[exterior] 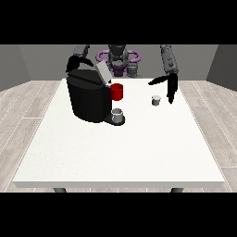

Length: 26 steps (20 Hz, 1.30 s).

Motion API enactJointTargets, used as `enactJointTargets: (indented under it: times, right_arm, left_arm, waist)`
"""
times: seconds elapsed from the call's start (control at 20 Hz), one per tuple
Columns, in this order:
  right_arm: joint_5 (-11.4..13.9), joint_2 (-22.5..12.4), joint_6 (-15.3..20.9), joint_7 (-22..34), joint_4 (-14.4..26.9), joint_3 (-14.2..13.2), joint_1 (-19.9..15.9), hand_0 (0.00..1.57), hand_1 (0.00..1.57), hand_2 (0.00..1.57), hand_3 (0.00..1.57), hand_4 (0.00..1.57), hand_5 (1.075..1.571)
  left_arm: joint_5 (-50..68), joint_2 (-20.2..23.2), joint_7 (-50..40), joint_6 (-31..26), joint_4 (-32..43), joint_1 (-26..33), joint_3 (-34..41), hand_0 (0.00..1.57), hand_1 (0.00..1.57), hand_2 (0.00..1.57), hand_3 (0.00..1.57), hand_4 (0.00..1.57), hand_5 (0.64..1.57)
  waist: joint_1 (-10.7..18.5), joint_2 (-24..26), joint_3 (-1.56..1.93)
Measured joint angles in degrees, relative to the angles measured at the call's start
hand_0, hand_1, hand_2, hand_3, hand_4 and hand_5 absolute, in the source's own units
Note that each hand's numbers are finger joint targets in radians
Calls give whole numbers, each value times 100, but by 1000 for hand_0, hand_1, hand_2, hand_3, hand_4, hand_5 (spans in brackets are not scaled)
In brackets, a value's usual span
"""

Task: Insert the coffee pod into the coffee machine and close the lid

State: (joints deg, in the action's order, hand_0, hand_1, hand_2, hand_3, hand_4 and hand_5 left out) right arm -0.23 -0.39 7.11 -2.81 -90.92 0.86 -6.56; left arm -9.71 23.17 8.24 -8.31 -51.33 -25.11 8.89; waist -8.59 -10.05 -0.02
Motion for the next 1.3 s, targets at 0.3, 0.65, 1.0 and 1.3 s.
enactJointTargets:
  times: [0.3, 0.65, 1.0, 1.3]
  right_arm:
    - [81, -47, 196, -20, 541, -177, -321, 0, 0, 0, 0, 428, 1571]
    - [203, -76, 247, 41, 769, -144, -439, 0, 0, 0, 0, 356, 1571]
    - [201, -59, 267, 43, 795, -88, -492, 0, 0, 0, 0, 465, 1571]
    - [266, -9, 313, 133, 607, 36, -421, 0, 0, 0, 0, 527, 1571]
  left_arm:
    - [-464, -59, 100, 151, 320, -223, -260, 647, 647, 718, 349, 0, 1571]
    - [-965, -9, 142, 374, 837, -395, -424, 580, 580, 719, 472, 0, 1571]
    - [-1513, 123, 482, 748, 1261, -552, -574, 673, 673, 809, 551, 0, 1571]
    - [-1759, 147, 906, 1286, 1668, -702, -452, 837, 837, 974, 737, 391, 1571]
  waist:
    - [187, -89, 1]
    - [139, -83, 1]
    - [48, -181, 1]
    - [-59, -223, 13]
